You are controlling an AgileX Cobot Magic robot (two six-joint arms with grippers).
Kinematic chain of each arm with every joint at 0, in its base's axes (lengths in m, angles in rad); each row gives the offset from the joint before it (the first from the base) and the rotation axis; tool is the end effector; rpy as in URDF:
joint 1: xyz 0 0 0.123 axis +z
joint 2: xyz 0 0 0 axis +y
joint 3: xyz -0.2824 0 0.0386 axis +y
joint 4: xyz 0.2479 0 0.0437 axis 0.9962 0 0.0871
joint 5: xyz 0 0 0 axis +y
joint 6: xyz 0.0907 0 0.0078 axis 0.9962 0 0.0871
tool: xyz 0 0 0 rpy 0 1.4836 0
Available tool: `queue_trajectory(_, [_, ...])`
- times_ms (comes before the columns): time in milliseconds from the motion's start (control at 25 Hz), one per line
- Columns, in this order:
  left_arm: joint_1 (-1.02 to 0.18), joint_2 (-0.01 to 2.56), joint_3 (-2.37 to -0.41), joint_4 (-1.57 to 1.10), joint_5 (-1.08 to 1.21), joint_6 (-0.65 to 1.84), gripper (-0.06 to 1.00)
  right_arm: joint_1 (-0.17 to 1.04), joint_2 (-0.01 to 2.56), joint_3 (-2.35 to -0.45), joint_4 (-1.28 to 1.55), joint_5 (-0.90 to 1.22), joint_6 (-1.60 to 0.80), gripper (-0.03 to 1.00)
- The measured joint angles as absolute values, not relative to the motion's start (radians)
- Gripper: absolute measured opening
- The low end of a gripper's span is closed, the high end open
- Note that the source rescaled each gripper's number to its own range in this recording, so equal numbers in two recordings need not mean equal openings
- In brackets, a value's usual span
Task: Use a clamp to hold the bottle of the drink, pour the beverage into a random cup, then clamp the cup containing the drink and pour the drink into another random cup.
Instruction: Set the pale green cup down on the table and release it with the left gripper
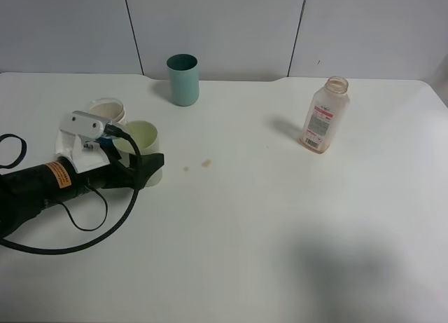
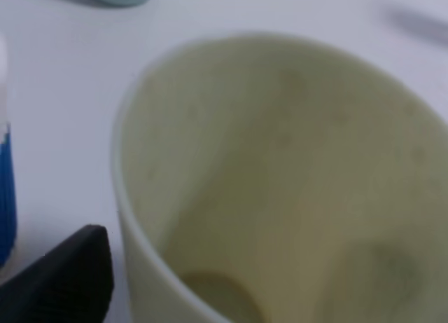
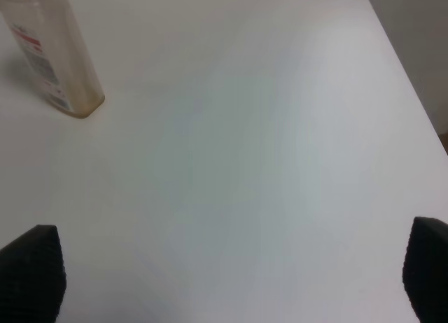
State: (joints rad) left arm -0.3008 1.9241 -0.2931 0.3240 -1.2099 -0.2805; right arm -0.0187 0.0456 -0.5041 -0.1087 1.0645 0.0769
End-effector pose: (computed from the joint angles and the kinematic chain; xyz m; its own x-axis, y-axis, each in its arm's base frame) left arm 0.2252 -0.0982 0.0944 -0.4138 -0.0333 -0.9097 0.4894 0.8345 -0.2531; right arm 0.0012 -0.0087 0.2785 -0.4910 0.0331 -0.8705 0.1129 0.9933 -0.0259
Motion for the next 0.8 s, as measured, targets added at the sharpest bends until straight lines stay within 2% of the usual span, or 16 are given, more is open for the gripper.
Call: queue_trajectory(800, [-0.303,1.748,-0.196,0.237,-1.210,-0.253,1.00,-0.019,0.046,-0.504,-0.109,1.065,0.077,0.93])
